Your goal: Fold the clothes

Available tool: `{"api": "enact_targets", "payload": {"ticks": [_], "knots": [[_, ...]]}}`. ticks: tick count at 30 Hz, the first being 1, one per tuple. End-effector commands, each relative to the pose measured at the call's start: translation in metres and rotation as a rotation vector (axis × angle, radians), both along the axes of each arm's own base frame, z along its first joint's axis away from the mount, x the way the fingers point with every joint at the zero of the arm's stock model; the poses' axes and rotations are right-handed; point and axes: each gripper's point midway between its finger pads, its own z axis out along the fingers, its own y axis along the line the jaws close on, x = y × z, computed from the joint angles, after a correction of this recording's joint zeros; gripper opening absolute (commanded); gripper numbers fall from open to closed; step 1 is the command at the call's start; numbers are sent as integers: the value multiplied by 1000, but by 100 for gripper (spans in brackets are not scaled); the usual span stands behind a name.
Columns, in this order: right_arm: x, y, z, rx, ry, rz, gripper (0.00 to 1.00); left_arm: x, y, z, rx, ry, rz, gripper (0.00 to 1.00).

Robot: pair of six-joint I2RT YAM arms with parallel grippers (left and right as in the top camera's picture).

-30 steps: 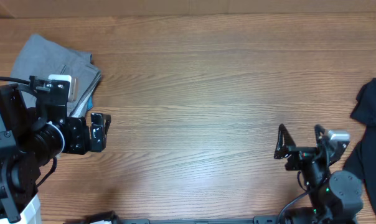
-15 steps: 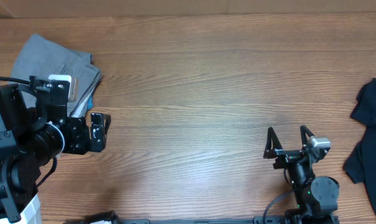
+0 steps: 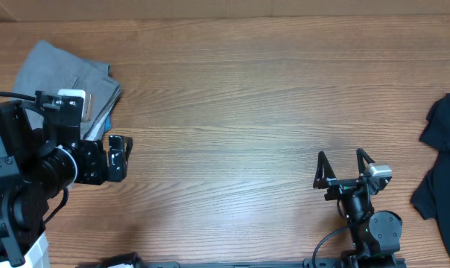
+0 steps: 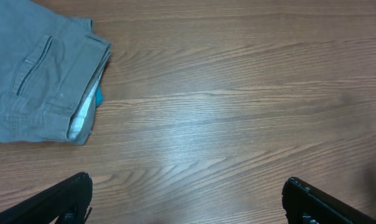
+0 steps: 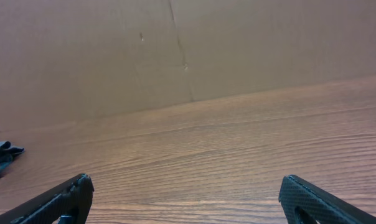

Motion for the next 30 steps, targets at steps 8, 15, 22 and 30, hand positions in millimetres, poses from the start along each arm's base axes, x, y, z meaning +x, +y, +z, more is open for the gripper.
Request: {"api": "enact_targets", "payload": {"ticks": [8,15,22,30], "knots": [[0,0,0,7,-9,4,100,1,-2,1,-2,-4,-5,100],[0,0,0,7,-9,4,100,-9,-6,1,12,2,-21,100],[0,0,0,7,-9,3,100,-1,-17,24,83,-186,-84,100],[0,0,0,7,-9,3,100,29,-44,41,83,-580,-163,100]]}}
